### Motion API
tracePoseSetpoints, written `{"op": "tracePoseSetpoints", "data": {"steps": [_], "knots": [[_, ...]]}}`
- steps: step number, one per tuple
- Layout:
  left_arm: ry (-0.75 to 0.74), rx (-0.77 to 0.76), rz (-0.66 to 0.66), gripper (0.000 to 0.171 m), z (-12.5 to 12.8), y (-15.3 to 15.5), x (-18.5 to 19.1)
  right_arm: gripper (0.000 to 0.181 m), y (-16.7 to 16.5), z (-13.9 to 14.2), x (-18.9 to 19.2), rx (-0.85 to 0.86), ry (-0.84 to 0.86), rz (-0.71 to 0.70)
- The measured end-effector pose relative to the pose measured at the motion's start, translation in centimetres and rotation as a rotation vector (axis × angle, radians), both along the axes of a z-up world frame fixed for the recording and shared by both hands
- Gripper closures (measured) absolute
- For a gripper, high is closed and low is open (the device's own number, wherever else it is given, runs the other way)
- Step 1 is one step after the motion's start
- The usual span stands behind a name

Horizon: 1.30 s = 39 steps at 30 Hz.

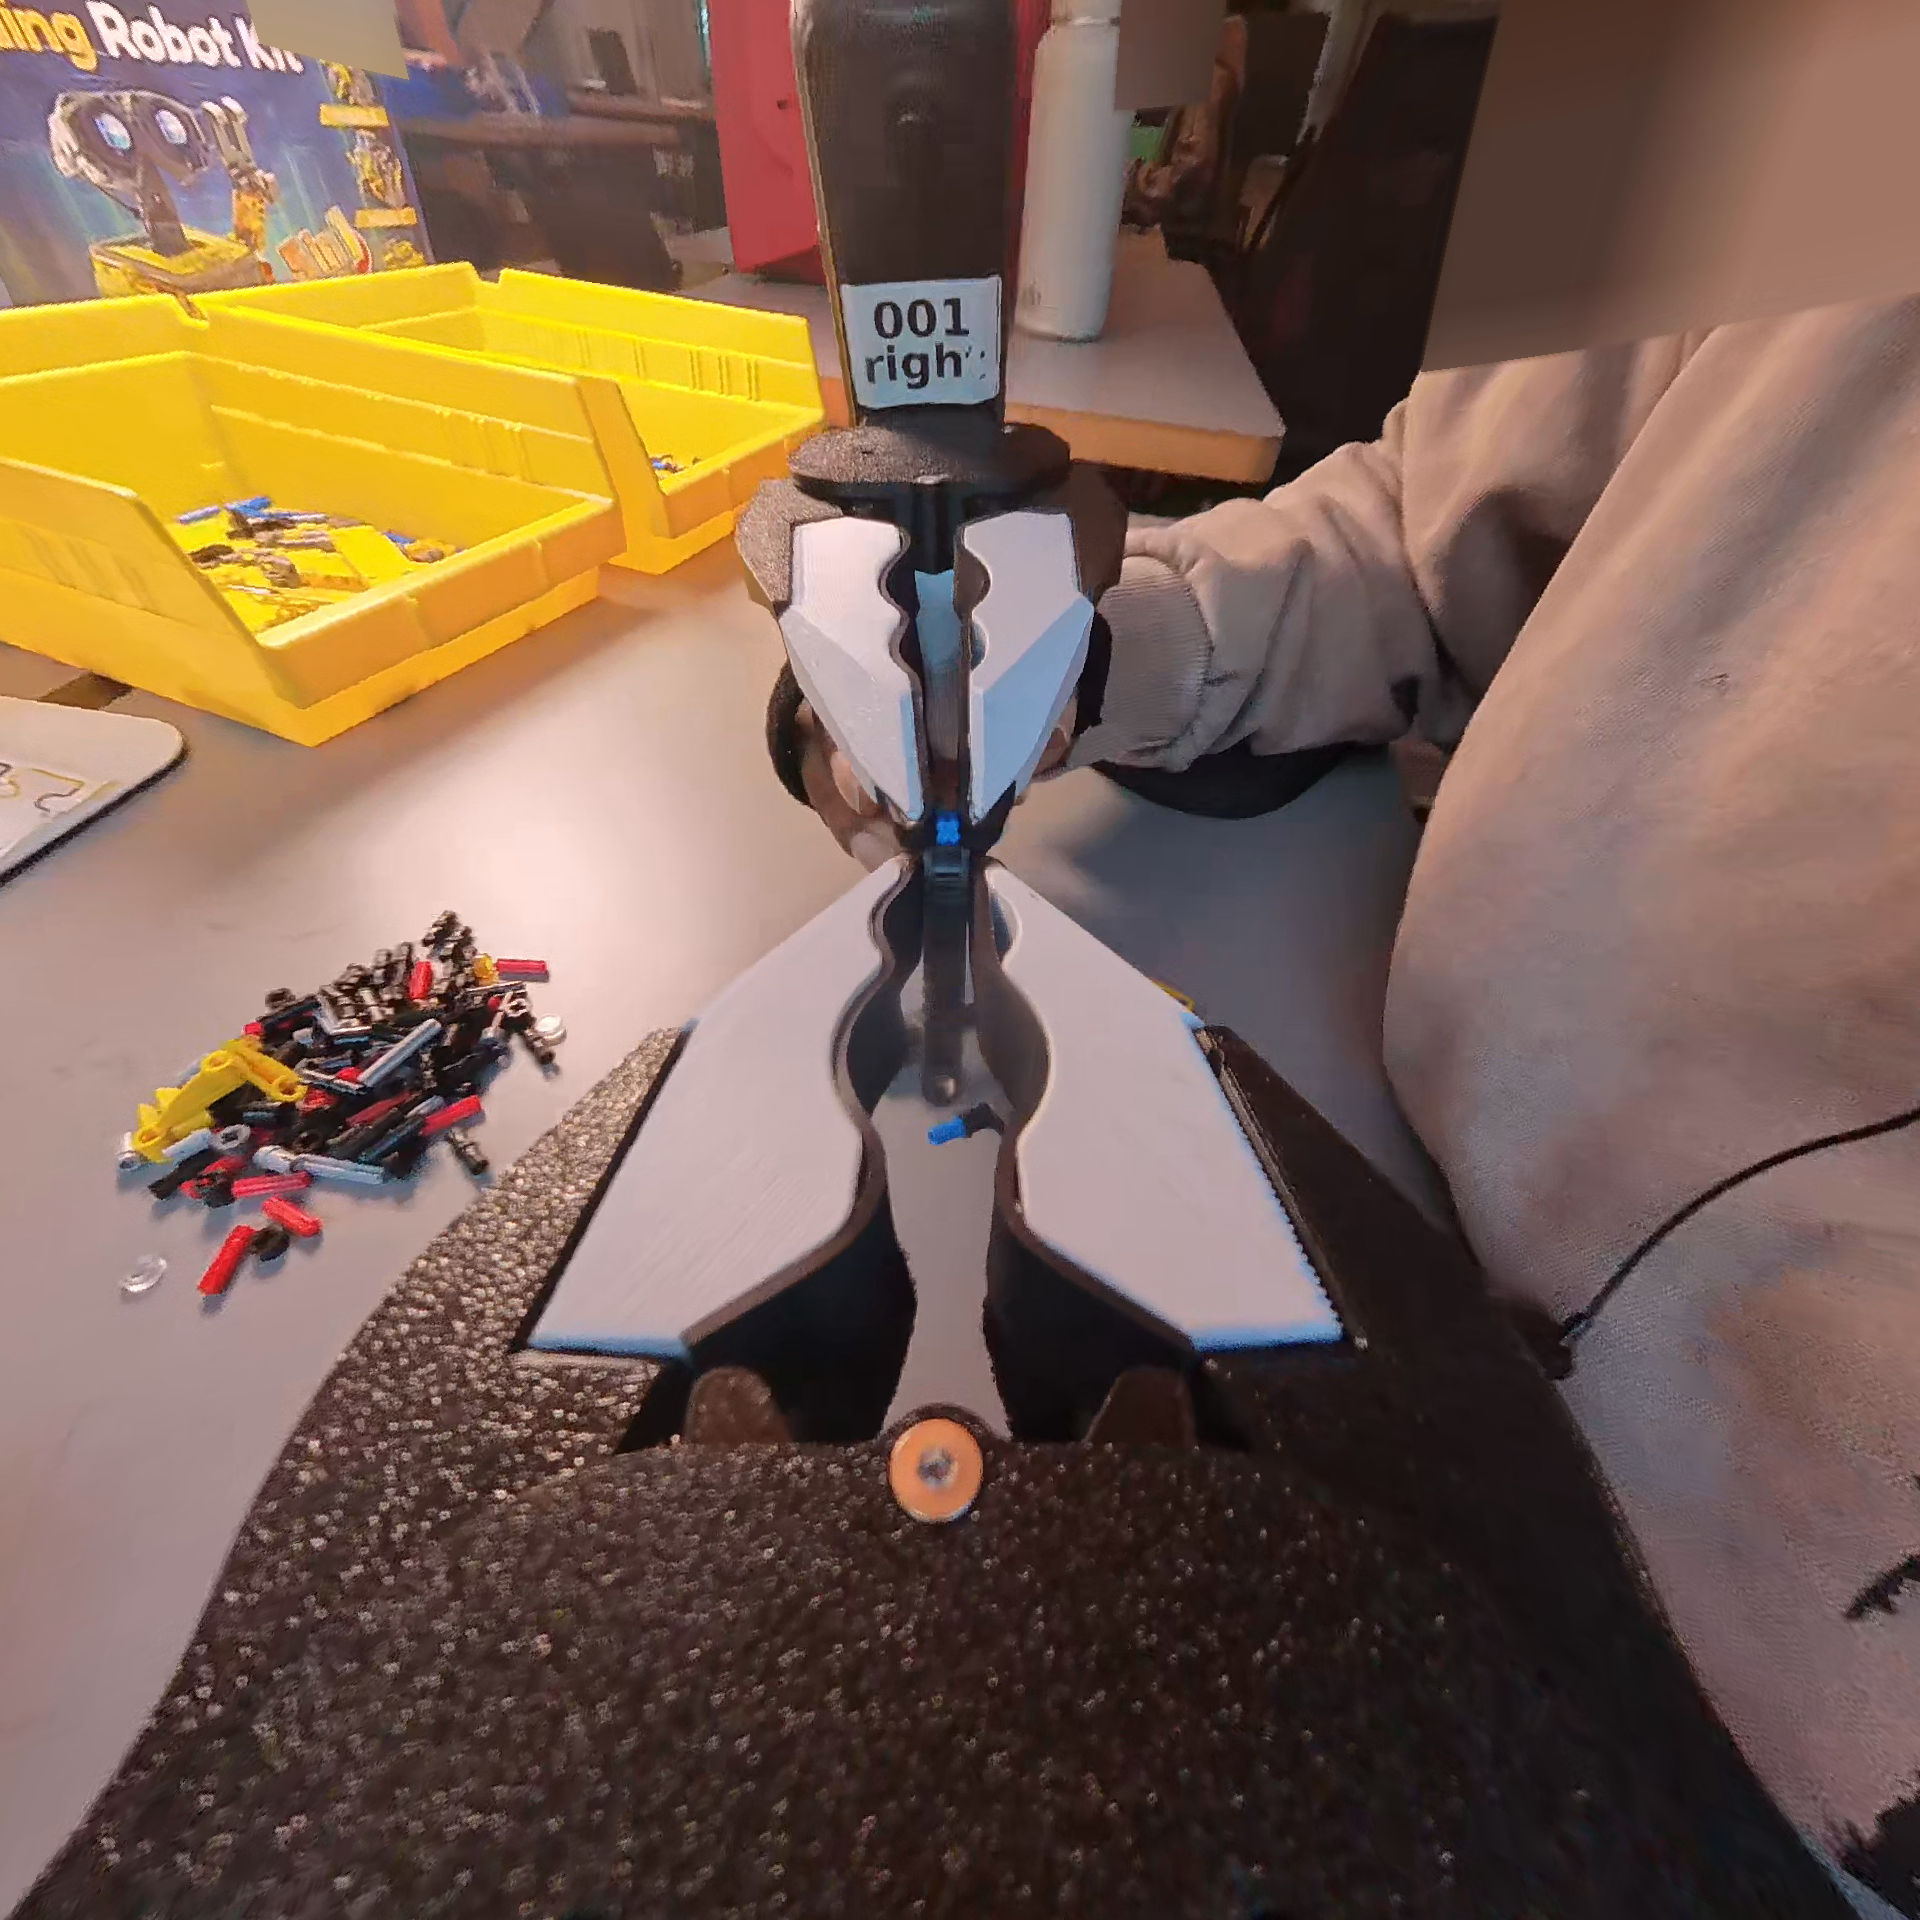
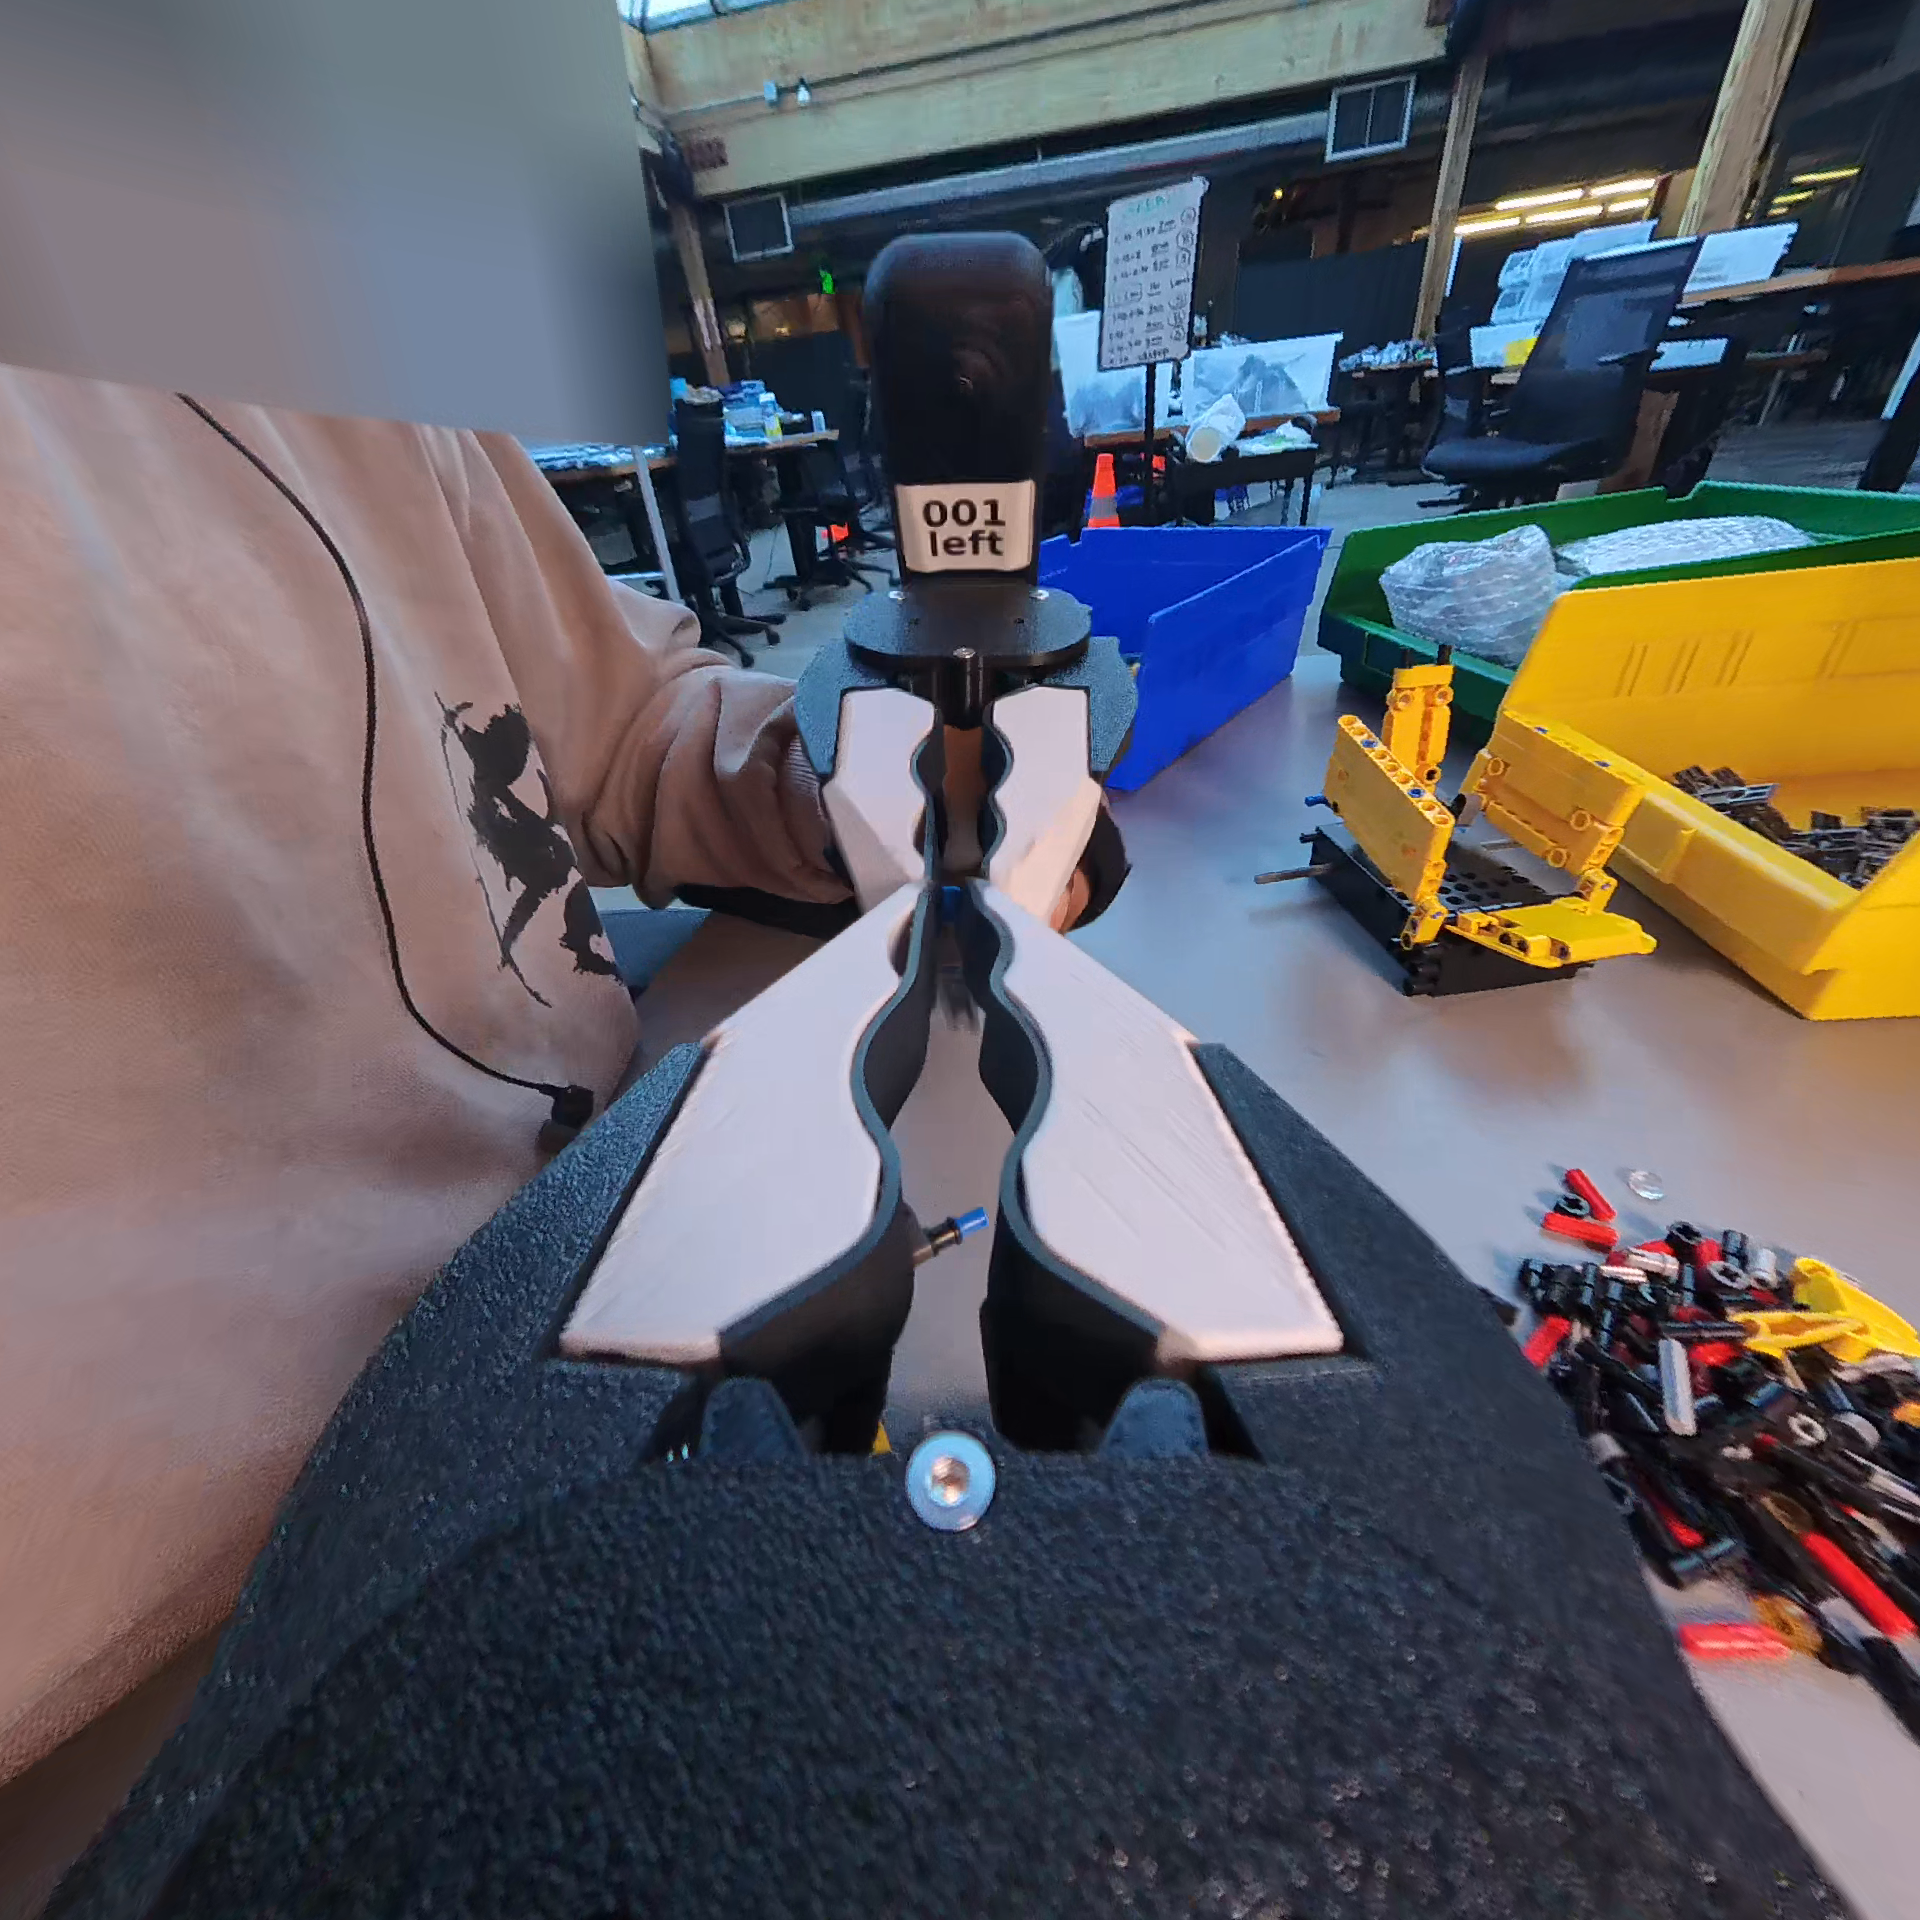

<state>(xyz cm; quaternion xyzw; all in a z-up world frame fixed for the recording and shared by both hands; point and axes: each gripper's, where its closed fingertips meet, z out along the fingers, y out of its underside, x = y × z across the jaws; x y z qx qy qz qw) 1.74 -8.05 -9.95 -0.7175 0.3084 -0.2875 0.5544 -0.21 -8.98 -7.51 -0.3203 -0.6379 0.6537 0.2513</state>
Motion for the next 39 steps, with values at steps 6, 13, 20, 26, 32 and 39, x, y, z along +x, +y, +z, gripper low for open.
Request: {"op": "tracePoseSetpoints", "data": {"steps": [6, 13, 20, 26, 32, 39], "knots": [[0.016, 0.006, 0.05, 0.165, 1.0, 0.9, -0.6, 0.181, 0.7, 1.2, -0.5, -0.152, 0.014, -0.001], [0.001, 0.021, 0.067, 0.164, 2.2, 1.2, -0.8, 0.181, 1.0, 2.4, -0.8, -0.228, 0.046, 0.011], [0.172, 0.143, 0.249, 0.165, 1.2, 2.1, -3.4, 0.177, 2.2, 1.1, -2.3, -0.071, 0.01, -0.075], [0.64, 0.432, 0.494, 0.165, 1.1, 3.1, -6.5, 0.151, 3.3, 0.3, -3.7, -0.168, -0.113, -0.247], [0.841, 0.51, 0.503, 0.165, -0.4, 3.6, -6.3, 0.179, 3.7, -1.1, -4.5, -0.129, -0.189, -0.308], [0.648, 0.474, 0.501, 0.165, 1.1, 3.3, -7.5, 0.174, 4.6, -0.1, -2.9, -0.043, -0.122, -0.28]]}}
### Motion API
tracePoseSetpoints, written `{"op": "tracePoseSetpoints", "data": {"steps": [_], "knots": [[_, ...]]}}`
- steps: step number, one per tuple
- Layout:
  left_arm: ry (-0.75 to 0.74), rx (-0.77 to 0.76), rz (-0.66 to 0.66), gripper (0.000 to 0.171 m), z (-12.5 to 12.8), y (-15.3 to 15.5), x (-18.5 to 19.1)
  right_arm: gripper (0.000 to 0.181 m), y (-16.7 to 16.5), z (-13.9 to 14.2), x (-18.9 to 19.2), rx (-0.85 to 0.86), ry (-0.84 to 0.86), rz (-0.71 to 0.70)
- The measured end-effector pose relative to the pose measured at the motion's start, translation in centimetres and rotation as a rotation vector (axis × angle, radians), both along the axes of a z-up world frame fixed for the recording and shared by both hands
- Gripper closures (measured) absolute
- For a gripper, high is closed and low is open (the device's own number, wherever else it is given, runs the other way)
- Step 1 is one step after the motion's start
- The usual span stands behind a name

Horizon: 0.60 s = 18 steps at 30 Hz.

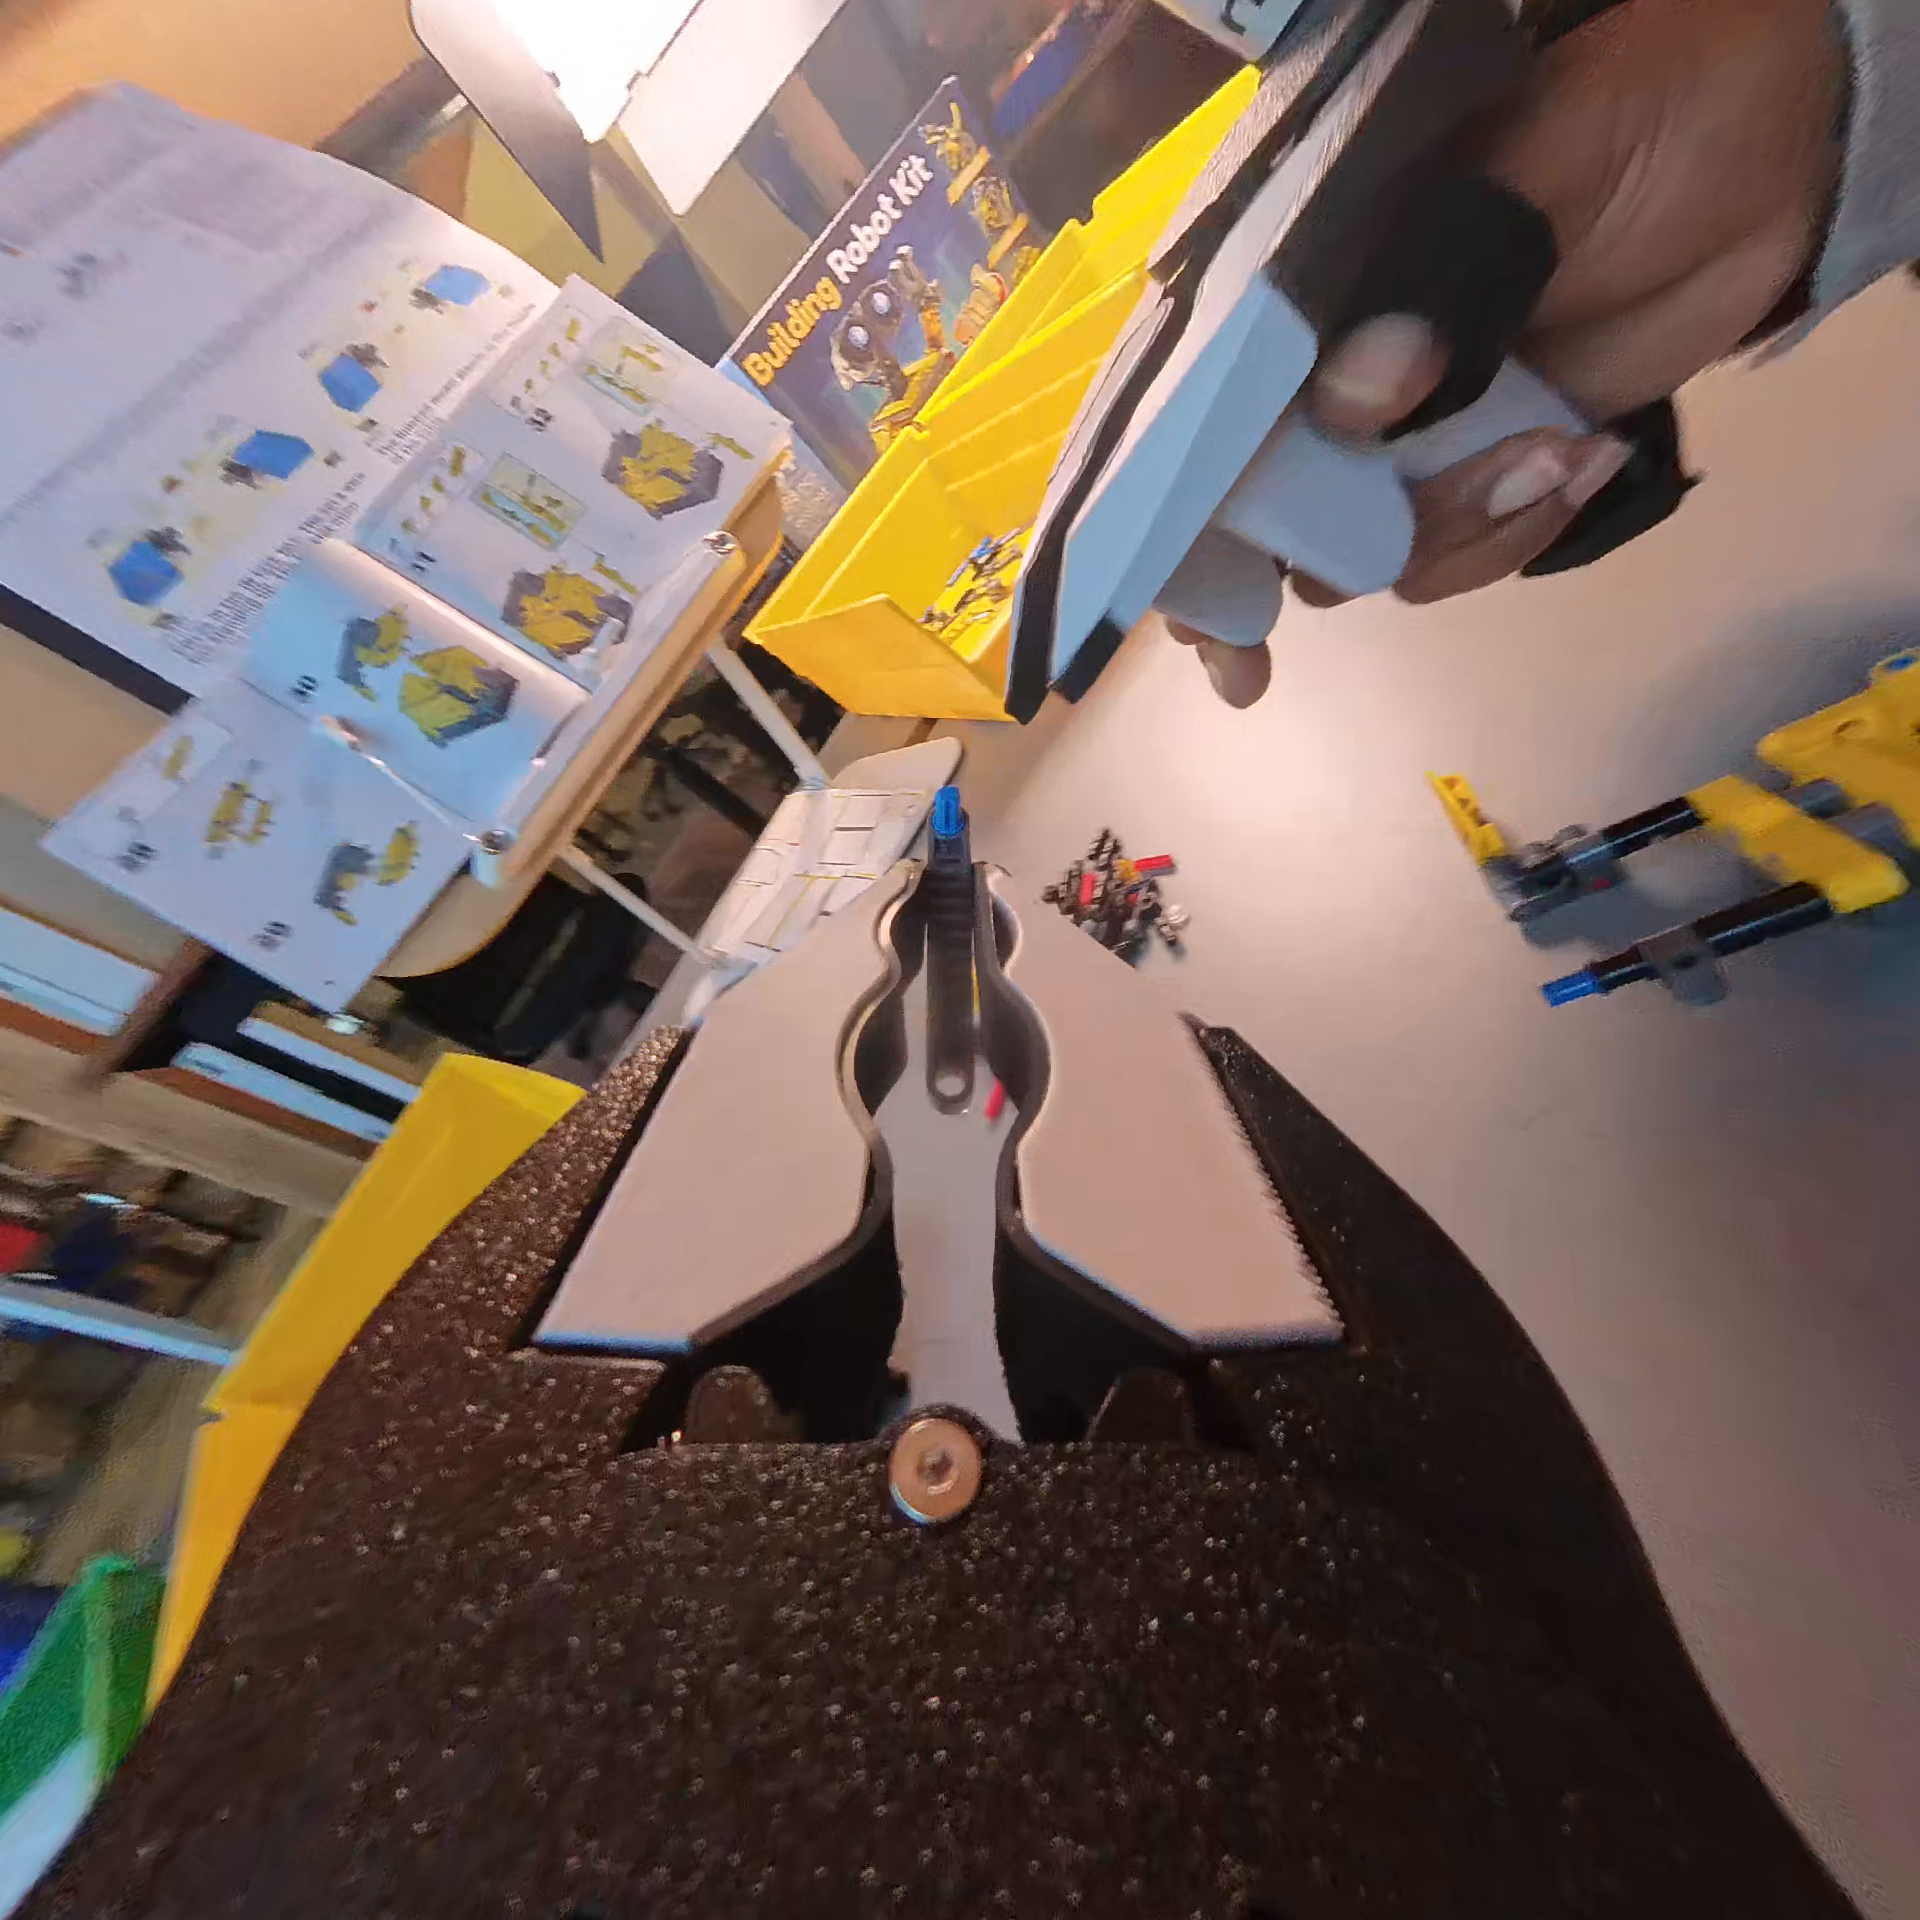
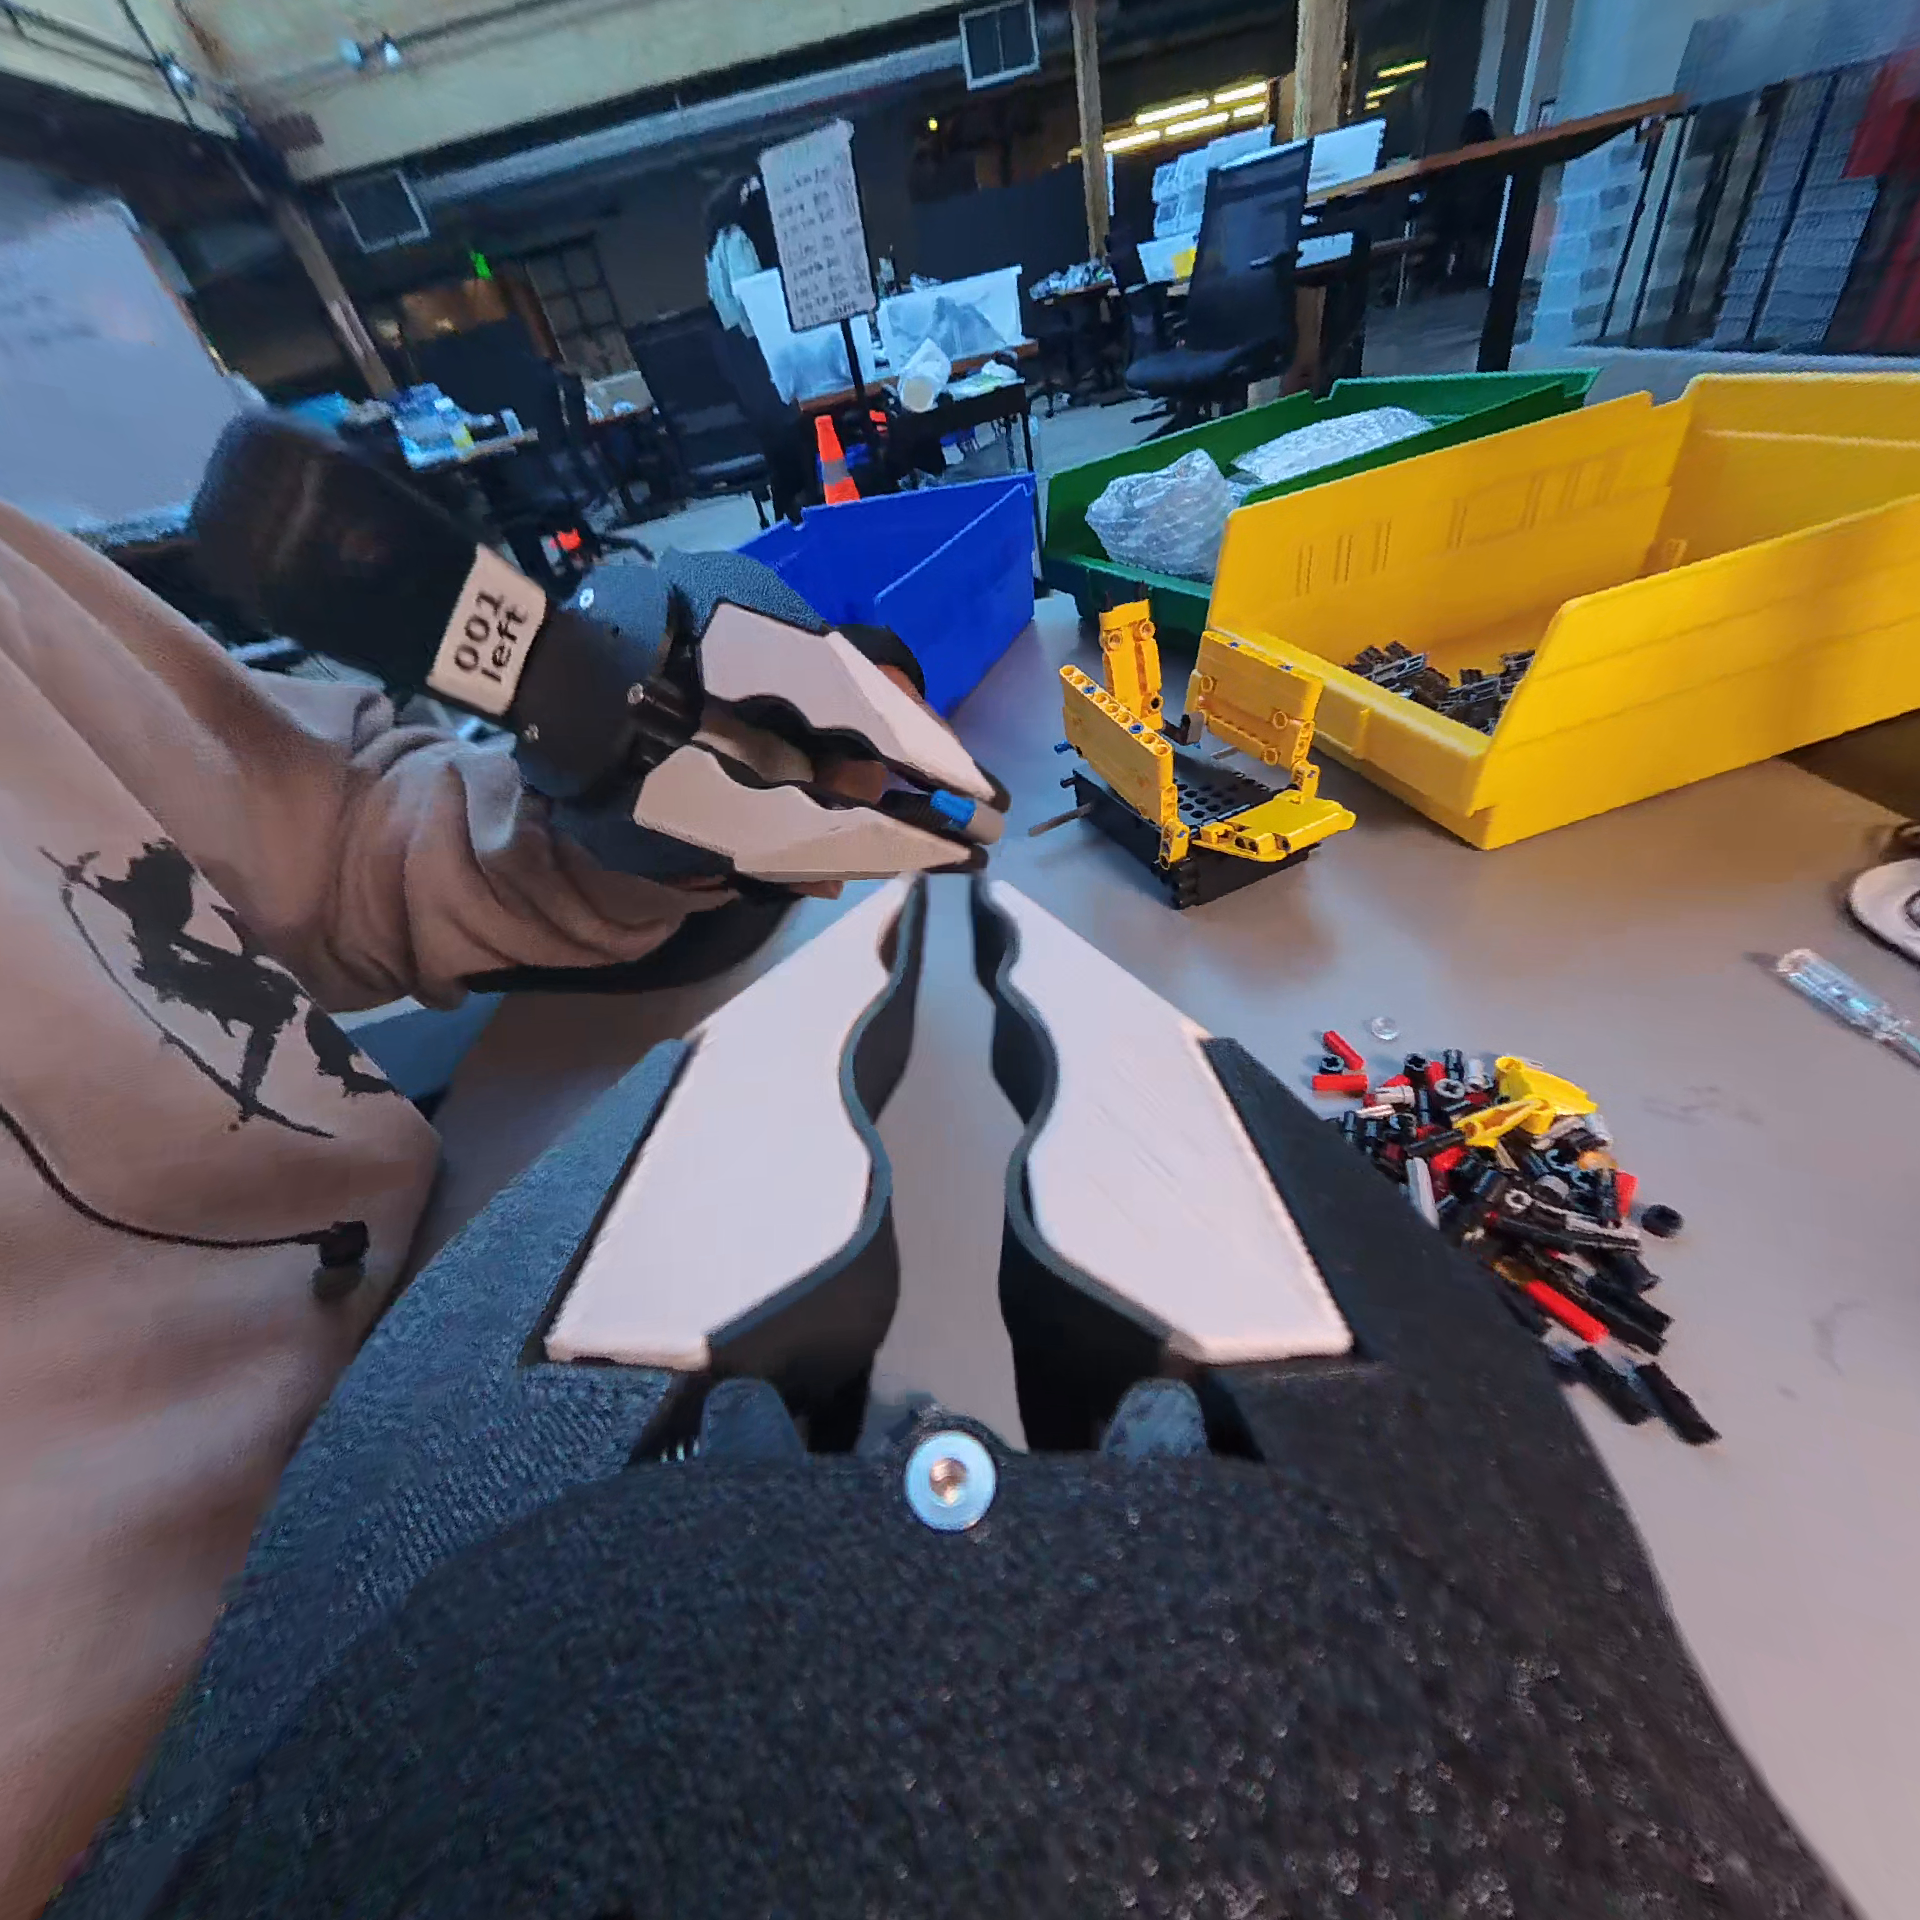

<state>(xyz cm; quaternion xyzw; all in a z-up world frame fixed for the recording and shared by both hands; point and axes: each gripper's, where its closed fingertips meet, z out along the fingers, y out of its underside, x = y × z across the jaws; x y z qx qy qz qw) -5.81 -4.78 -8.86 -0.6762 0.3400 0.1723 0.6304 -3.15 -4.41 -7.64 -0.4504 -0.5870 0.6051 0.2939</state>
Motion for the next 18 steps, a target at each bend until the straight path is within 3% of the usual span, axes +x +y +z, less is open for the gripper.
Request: {"op": "tracePoseSetpoints", "data": {"steps": [2, 3, 5, 7, 8, 11, 14, 18], "knots": [[0.112, 0.045, 0.022, 0.165, 0.1, 0.0, 0.1, 0.146, -0.3, -0.4, -0.5, -0.064, -0.041, -0.005], [0.155, 0.062, 0.019, 0.165, 0.1, 0.0, 0.5, 0.14, -0.6, -0.6, -0.8, -0.069, -0.05, -0.012], [0.24, 0.078, 0.011, 0.165, -0.3, -0.1, 1.3, 0.141, -1.3, -0.8, -1.3, -0.096, -0.051, 0.004], [0.296, 0.086, 0.009, 0.165, -0.7, -0.1, 1.6, 0.155, -2.0, -1.0, -1.6, -0.133, -0.079, 0.039], [0.3, 0.084, 0.001, 0.165, -0.8, -0.1, 1.7, 0.165, -1.6, -1.4, -1.7, -0.115, -0.091, 0.022], [0.226, 0.053, -0.042, 0.164, -1.1, -0.2, 2.0, 0.165, -1.6, -1.7, -1.3, -0.105, -0.108, 0.054], [-0.117, -0.11, -0.228, 0.155, -1.7, -1.0, 3.5, 0.165, -1.7, -1.5, -0.2, 0.01, -0.075, 0.116], [-0.817, -0.49, -0.578, 0.141, -0.4, -3.5, 5.7, 0.165, -2.1, -1.2, 1.9, 0.27, -0.001, 0.222]]}}
